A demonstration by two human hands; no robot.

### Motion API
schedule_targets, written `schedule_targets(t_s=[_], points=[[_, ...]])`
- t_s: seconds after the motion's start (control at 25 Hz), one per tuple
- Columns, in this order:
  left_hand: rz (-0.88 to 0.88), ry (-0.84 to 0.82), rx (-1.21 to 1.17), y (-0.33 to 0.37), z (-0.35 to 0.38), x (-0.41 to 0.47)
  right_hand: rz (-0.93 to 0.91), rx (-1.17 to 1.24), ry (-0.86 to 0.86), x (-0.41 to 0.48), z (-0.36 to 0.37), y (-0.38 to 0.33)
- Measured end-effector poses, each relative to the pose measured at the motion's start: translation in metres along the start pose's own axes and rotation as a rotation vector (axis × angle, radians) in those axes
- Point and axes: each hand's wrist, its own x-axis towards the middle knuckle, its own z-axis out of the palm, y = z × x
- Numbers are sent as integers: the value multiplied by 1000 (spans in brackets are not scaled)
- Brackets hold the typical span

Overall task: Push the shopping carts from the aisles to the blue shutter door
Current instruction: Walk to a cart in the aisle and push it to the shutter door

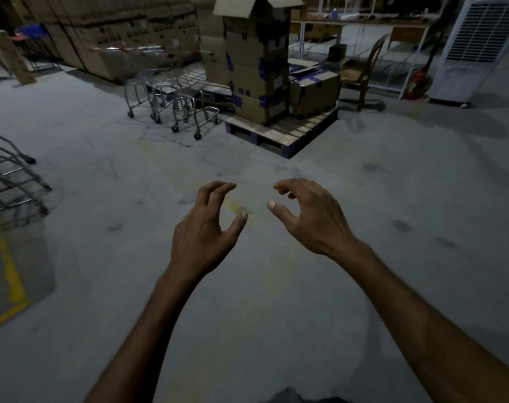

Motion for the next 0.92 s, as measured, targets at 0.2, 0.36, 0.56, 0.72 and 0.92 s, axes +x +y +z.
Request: schedule_targets(t_s=[0.2, 0.36, 0.56, 0.72, 0.92], points=[[-42, 36, 39, -64, -13, 36, -48, -10, -7, 67, 49, -20], [-68, 69, 130, -120, -5, 67, -103, -55, -17, 120, 92, -24], [-144, 104, 266, -198, 7, 115, -255, -157, -65, 199, 159, -15], [-167, 125, 473, -254, 11, 158, -373, -219, -125, 269, 213, -13], [-257, 148, 604, -308, 13, 221, -470, -180, -175, 365, 273, -23]])
